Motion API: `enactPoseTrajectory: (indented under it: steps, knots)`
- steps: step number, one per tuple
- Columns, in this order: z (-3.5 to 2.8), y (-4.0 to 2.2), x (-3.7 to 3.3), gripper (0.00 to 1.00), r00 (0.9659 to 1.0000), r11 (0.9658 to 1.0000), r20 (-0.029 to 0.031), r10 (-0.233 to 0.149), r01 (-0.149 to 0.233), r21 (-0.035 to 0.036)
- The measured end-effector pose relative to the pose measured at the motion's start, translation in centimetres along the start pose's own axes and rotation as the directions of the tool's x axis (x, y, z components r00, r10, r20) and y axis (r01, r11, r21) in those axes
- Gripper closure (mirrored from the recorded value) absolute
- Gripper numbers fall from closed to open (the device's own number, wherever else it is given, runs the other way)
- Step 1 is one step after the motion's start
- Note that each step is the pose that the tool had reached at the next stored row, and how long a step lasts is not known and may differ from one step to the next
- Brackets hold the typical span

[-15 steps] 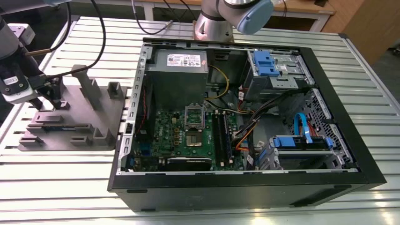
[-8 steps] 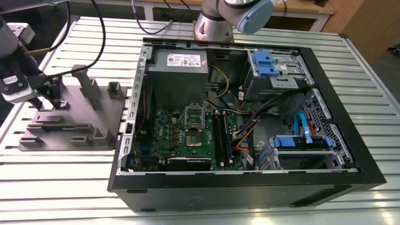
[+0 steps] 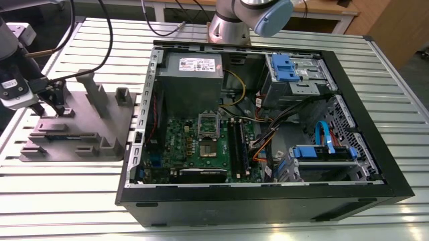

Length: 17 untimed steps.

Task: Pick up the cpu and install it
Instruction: 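Pick up the cpu and move it towards the insertion slot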

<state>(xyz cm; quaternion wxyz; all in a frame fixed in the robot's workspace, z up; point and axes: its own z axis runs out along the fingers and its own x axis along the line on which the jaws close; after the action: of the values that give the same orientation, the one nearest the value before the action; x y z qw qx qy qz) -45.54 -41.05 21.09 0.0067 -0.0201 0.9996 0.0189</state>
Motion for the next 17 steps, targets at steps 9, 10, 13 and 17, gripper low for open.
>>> enactPoseTrajectory:
  steps: [9, 10, 13, 17]
  knots:
    - [-0.40, 0.01, 0.00, 0.53, 1.0000, 1.0000, -0.0002, 0.000, 0.000, 0.0001]
    - [-0.46, 0.02, 0.00, 0.53, 1.0000, 1.0000, -0.0003, 0.000, 0.000, 0.0001]
    - [-0.55, 0.02, -0.01, 0.53, 1.0000, 1.0000, 0.0001, 0.000, 0.000, 0.0000]
    - [-0.69, 0.02, -0.01, 0.53, 1.0000, 1.0000, -0.0002, 0.000, 0.000, 0.0004]
